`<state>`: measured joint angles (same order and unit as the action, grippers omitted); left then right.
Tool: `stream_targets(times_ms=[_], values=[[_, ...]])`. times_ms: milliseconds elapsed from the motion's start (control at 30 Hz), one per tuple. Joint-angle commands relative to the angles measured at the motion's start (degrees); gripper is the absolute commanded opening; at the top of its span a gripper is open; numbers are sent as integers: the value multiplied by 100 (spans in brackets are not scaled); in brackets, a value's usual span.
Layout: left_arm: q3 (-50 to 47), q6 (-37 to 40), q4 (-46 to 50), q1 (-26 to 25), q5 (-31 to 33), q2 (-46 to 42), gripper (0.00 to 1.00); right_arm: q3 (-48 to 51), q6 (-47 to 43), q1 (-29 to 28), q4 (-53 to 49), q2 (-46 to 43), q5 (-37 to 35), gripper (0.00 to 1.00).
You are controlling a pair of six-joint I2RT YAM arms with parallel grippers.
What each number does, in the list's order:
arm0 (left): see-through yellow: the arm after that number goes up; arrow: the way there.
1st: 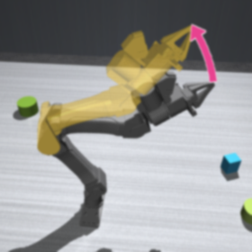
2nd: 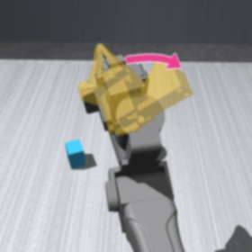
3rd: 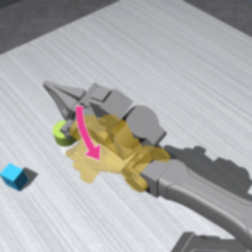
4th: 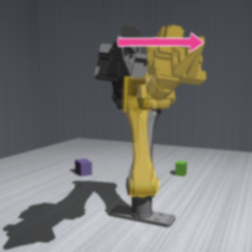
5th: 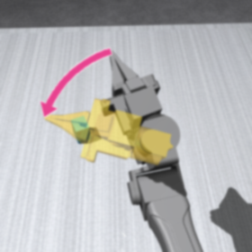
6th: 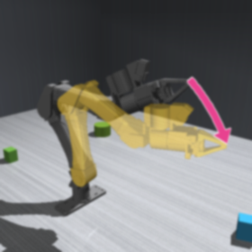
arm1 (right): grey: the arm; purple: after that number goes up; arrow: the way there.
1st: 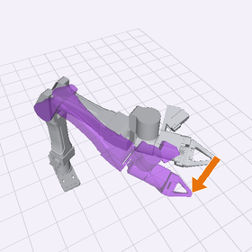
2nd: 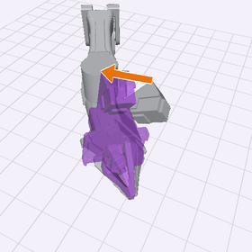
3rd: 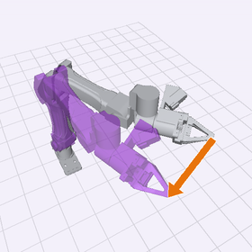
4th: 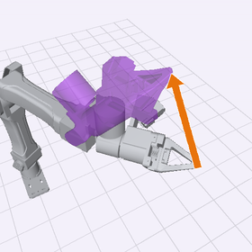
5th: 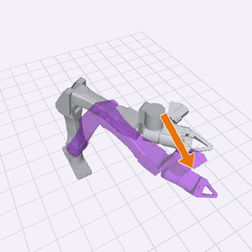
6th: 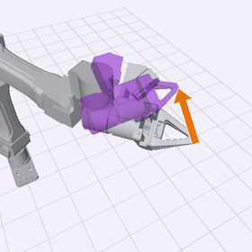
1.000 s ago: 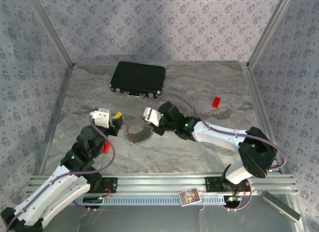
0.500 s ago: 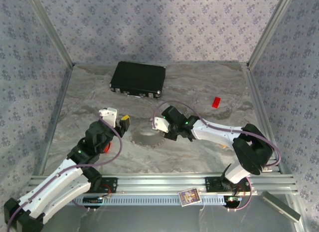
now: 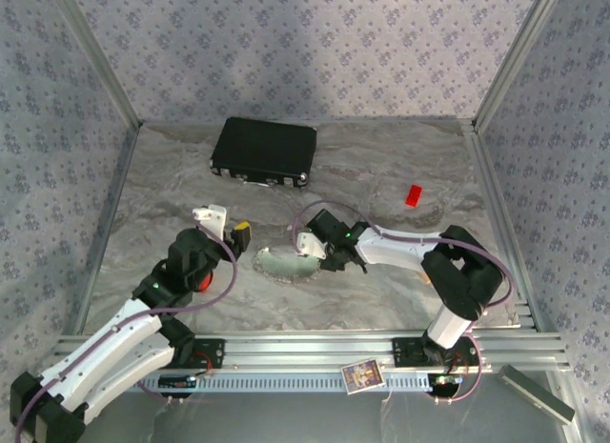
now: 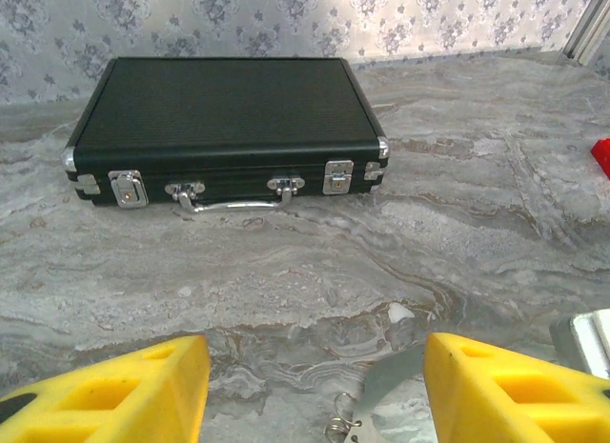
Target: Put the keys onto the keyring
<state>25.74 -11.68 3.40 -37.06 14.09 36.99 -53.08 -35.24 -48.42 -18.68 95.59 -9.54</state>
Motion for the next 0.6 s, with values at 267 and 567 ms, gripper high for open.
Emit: stream_targets(times_ms=[267, 567], values=[[125, -358, 185, 64, -202, 284, 62, -10, 800, 271, 71, -862, 278, 34], [314, -811, -28, 96, -707, 1144, 68, 1104, 3769, 234, 1178, -2108, 1637, 34]])
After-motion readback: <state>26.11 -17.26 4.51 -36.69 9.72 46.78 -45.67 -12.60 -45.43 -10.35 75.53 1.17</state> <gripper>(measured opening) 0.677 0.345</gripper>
